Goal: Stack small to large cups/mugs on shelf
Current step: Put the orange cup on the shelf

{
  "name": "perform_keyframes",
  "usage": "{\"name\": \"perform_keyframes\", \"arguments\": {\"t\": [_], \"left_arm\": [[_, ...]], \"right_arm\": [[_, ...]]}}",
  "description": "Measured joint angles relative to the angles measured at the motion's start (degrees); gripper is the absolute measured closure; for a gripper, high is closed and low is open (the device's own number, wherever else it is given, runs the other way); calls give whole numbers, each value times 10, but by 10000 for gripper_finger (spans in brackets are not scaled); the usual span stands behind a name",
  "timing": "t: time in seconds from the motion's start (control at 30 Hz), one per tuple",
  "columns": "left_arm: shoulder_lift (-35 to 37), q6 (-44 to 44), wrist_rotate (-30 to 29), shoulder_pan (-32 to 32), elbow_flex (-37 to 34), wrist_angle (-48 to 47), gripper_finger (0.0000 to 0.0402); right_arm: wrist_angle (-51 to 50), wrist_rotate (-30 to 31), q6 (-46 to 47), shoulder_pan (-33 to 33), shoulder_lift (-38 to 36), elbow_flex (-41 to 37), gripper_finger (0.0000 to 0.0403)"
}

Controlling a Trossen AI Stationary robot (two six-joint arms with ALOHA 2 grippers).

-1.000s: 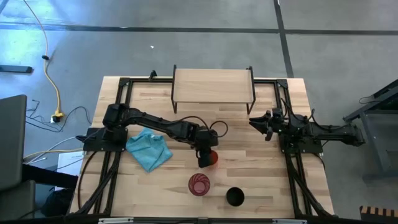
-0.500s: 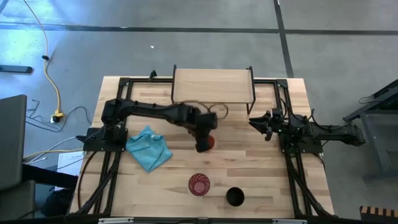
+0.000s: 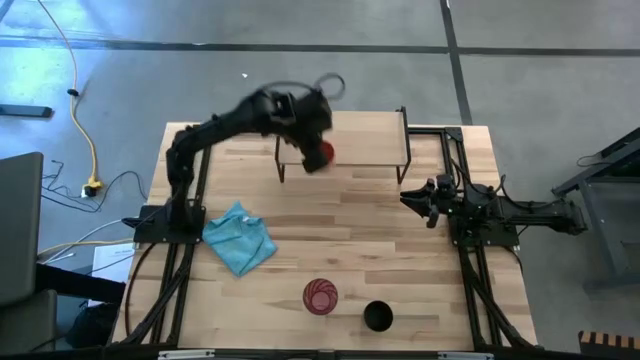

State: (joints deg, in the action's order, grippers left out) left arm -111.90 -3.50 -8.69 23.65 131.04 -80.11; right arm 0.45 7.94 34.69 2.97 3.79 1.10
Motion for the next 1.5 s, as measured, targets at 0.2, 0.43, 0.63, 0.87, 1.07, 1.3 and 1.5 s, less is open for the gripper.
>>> {"name": "perform_keyframes", "arguments": {"t": [0.2, 0.43, 0.63, 0.87, 1.07, 1.3, 1.5], "left_arm": [[0, 18, 0, 88, 37, -20, 401], [-7, 18, 61, 163, 39, -24, 402], [-22, 23, 93, 195, 39, -27, 401], [-40, 36, 89, 202, 39, -45, 401], [-57, 46, 79, 202, 39, -53, 401], [-63, 51, 78, 202, 39, -47, 401], [-68, 52, 78, 202, 39, -37, 401]], "right_arm": [[0, 0, 0, 0, 0, 0, 274], [0, 1, 0, 0, 0, 0, 274], [2, 13, 0, 0, 0, 0, 274], [2, 22, -1, 0, 1, 0, 274], [3, 23, -2, 0, 11, 0, 274], [3, 23, -2, 0, 31, 0, 274], [3, 23, 0, 0, 42, 0, 274]]}}
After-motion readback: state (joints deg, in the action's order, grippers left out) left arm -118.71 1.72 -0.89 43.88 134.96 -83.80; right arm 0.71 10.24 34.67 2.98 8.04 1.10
